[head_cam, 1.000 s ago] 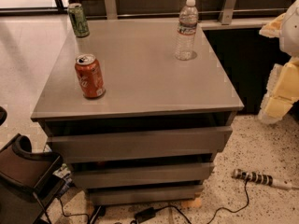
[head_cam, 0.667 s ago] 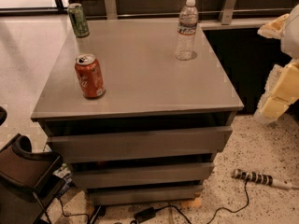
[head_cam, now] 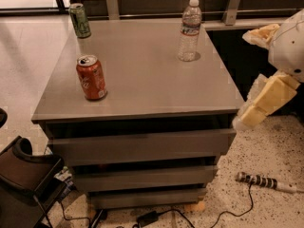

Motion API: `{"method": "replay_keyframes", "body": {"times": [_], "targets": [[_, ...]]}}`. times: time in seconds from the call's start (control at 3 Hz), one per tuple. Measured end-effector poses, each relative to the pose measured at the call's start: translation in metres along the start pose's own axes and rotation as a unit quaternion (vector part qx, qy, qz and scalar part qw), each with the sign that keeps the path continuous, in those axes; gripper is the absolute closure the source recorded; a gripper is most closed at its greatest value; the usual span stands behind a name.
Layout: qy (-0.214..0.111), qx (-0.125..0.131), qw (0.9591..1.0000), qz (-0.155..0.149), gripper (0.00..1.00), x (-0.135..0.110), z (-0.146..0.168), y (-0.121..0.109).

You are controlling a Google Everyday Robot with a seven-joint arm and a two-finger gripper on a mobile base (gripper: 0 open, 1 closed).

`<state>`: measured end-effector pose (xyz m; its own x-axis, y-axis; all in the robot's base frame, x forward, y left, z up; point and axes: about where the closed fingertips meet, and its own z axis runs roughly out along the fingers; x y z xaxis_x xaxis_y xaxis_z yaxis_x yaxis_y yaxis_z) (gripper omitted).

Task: Move coke can near green can

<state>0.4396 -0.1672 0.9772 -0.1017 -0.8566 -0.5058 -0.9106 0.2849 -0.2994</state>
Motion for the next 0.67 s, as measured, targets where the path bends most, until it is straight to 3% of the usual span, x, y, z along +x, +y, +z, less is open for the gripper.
{"method": "replay_keyframes", "body": {"times": [0.33, 0.67], "targets": [[-0.079, 0.002, 0.9969, -0.002, 0.00, -0.022, 0.032, 0.013], [-0.165, 0.013, 0.9862, 0.006, 0.00, -0.049, 0.068, 0.020]]}}
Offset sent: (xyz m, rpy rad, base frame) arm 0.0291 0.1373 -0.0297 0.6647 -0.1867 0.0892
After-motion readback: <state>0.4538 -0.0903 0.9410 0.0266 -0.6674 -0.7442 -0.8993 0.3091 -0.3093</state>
